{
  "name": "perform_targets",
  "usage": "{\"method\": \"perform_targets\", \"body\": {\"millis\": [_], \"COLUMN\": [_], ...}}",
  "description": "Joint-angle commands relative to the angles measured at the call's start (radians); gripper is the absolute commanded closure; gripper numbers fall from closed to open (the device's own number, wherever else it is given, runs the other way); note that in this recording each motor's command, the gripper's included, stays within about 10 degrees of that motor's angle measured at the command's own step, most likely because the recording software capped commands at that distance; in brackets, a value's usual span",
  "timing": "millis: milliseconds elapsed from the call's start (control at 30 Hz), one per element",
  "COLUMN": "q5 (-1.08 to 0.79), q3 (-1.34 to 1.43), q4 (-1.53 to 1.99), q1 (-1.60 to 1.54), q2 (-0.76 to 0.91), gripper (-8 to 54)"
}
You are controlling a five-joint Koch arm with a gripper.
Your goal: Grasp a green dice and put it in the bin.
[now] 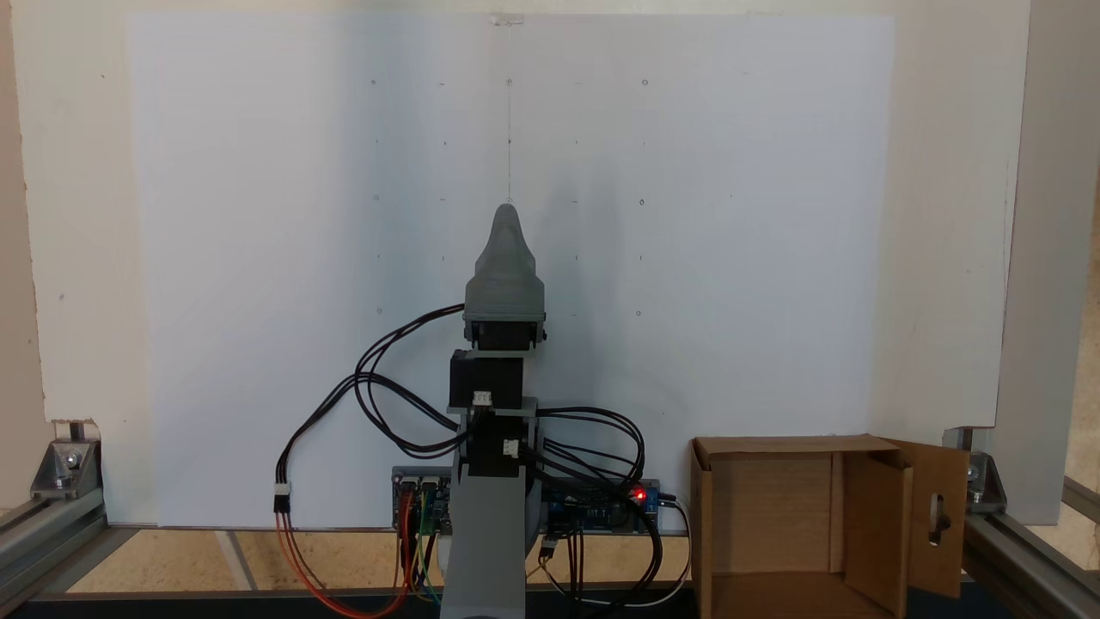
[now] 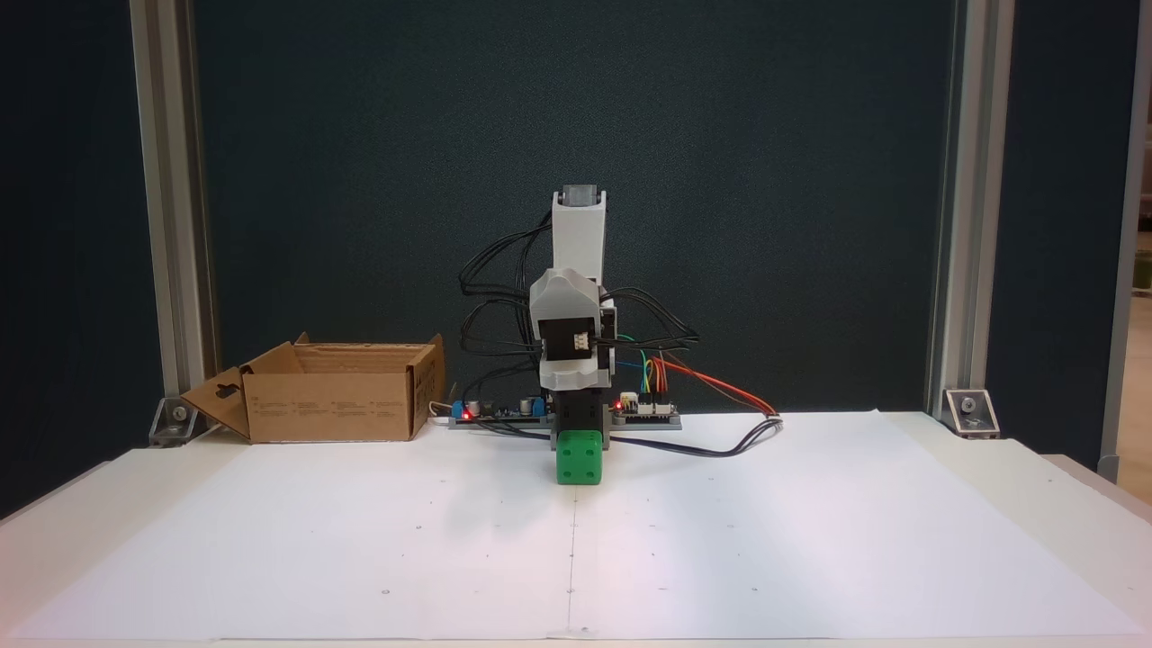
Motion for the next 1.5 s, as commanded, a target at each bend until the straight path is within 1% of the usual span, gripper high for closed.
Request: {"method": "perform_targets", "body": {"millis": [0,333,1200,1300,1467], "q5": [0.028,0.031,0.028,0.021,-0.018], "q3": [0.048,0.048,0.048,0.011,-0.133], "q4": [-0.018,-0.064,-0.049,-0.046,0.173], "q1": [0.005,0.067,0.046,0.046,0.049], "q2": [0.107,0.11,0.107,0.109,0.109], "gripper": [0.7,0.7,1.1,1.1,1.1]}}
